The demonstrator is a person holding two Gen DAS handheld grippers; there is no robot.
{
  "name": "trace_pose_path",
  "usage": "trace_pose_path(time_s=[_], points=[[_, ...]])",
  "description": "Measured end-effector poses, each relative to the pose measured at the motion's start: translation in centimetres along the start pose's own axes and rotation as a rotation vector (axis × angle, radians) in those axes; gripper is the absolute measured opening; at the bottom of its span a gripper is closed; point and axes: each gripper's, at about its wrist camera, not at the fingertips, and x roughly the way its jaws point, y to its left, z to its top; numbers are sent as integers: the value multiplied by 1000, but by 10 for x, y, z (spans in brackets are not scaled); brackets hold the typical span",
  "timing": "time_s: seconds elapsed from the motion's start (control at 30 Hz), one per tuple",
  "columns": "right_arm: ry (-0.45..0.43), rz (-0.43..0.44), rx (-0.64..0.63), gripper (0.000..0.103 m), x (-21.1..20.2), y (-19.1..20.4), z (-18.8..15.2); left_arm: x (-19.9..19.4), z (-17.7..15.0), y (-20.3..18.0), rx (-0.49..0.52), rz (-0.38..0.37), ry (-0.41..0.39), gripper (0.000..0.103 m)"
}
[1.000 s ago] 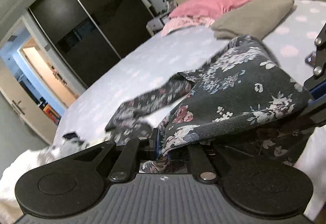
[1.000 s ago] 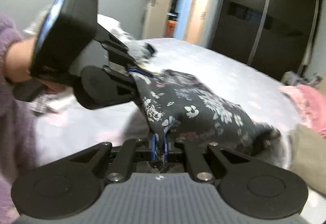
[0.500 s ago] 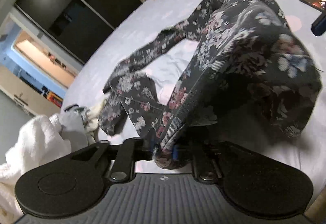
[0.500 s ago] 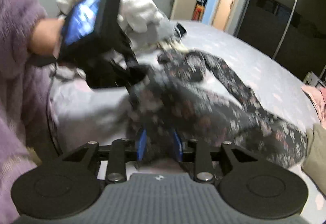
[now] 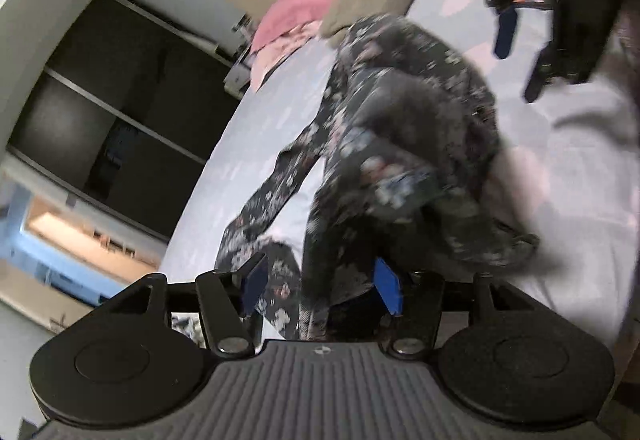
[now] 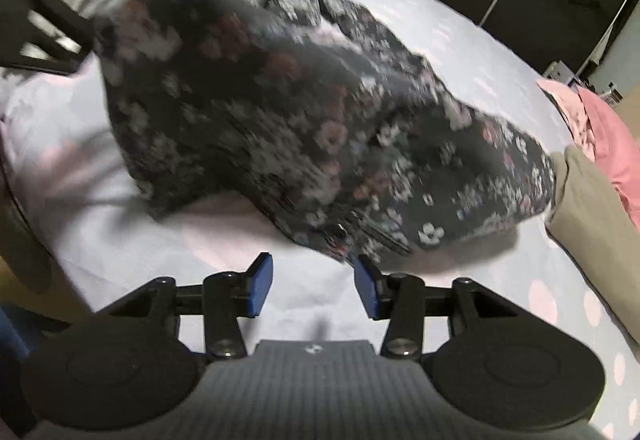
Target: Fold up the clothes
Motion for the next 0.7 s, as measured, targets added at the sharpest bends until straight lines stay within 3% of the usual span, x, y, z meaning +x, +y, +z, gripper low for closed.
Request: trace_pose_path(time_s=[0.13, 0.2, 0.37, 0.57, 0.67, 0.7], points=[[41, -22, 20, 49, 10, -17, 1, -14, 1, -4, 35, -36, -23, 57], [44, -46, -18, 50, 13, -24, 1, -19, 4, -4, 5, -97, -2, 57], [54, -77, -84, 53, 17, -44, 1, -28, 15, -1, -144, -236, 22, 57], [78, -75, -2, 54, 25, -76, 1, -15, 24, -1, -273, -332, 63, 56], [83, -76, 49, 54, 30, -93, 0, -1, 28, -3, -315, -357, 89, 49], [86, -81, 66, 54, 32, -99, -1, 4, 29, -3, -329, -366, 98, 42]])
